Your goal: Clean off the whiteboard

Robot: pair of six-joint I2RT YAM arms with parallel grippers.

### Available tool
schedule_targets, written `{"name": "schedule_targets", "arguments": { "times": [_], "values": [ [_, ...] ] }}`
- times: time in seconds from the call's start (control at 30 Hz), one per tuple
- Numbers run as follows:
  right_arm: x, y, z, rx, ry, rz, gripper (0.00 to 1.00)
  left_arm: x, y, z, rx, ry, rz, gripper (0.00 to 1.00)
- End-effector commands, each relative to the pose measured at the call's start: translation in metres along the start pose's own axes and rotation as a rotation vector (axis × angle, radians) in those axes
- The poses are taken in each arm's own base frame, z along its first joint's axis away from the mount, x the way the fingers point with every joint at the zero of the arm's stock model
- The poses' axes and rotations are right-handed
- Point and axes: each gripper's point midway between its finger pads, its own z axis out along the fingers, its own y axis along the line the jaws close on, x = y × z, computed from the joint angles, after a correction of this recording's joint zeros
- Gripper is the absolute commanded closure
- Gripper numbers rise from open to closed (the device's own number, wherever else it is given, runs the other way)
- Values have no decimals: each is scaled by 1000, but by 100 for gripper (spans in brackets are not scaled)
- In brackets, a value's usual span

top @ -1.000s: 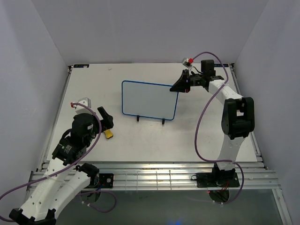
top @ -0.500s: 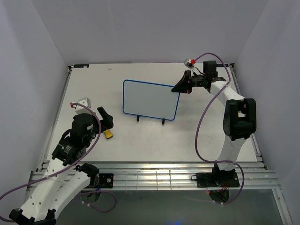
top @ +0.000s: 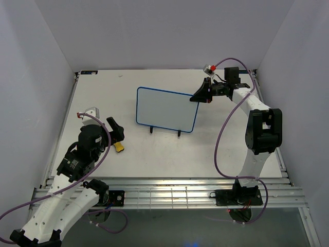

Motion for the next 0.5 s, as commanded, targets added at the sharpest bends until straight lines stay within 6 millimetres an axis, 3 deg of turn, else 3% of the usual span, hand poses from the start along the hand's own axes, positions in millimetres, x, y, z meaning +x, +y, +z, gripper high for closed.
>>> {"name": "schedule_targets", "arguments": {
  "times": [0.0, 0.47],
  "values": [
    [3, -3, -6, 53, 39, -26, 92, -1, -2, 0, 12, -9, -1, 2],
    [4, -4, -9, 54, 60, -12, 92, -2, -2, 0, 14, -9, 0, 2]
  ]
}}
